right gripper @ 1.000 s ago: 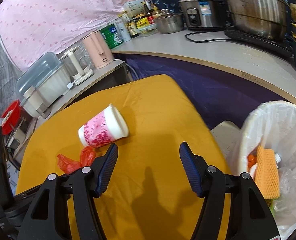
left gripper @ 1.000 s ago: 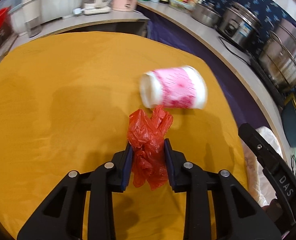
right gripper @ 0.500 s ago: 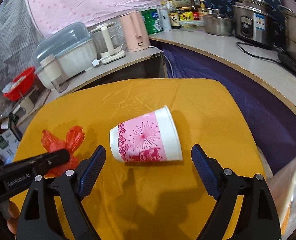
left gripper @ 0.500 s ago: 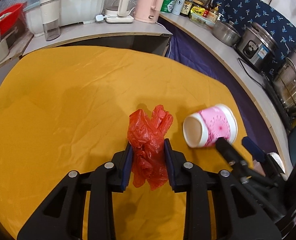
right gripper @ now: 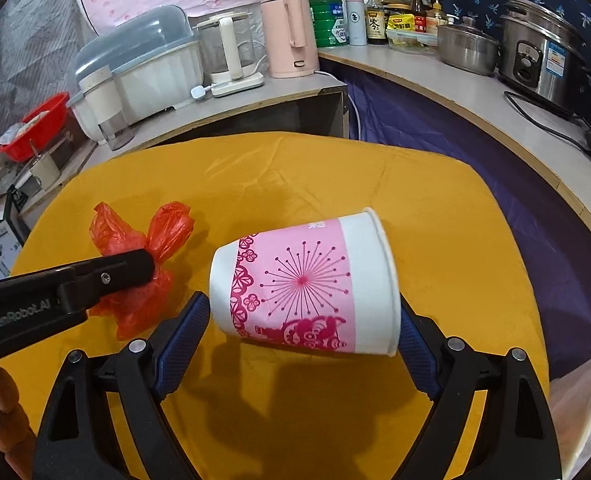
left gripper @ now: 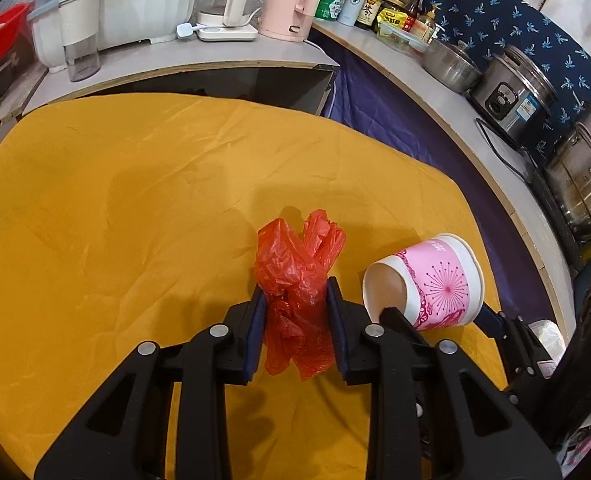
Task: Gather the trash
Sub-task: 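Grasp the pink paper cup across its body with the right tool, then carry the red bag with the left tool while the right tool carries the cup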
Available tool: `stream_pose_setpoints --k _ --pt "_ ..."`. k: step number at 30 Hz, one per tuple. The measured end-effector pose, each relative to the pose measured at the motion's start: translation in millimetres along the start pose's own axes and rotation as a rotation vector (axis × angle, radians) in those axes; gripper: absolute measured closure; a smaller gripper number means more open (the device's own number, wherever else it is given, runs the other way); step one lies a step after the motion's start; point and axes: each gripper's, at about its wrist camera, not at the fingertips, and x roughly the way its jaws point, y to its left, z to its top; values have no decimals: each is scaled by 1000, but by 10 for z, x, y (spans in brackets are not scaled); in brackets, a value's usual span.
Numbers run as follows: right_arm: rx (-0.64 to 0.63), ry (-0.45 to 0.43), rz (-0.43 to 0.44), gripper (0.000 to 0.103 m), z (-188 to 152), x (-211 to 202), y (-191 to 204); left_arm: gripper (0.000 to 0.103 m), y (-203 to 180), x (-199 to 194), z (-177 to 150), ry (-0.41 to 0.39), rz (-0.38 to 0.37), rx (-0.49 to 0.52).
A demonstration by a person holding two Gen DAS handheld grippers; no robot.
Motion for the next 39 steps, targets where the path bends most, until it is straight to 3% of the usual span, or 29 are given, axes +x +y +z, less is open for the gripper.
stream_pose_setpoints --k 8,18,29,39 --pt "38 -24 -10 23 -29 -71 6 75 106 -94 -40 -3 12 -12" --pt "129 -99 -15 23 -221 -866 -118 75 -166 -552 -321 -13 -25 32" --pt "239 -205 -102 23 -720 -1993 -689 75 -1020 -1054 -894 -12 -111 156" --pt "328 -243 -201 23 -1206 -2618 -1363 75 -1850 -1203 -1332 9 -183 282"
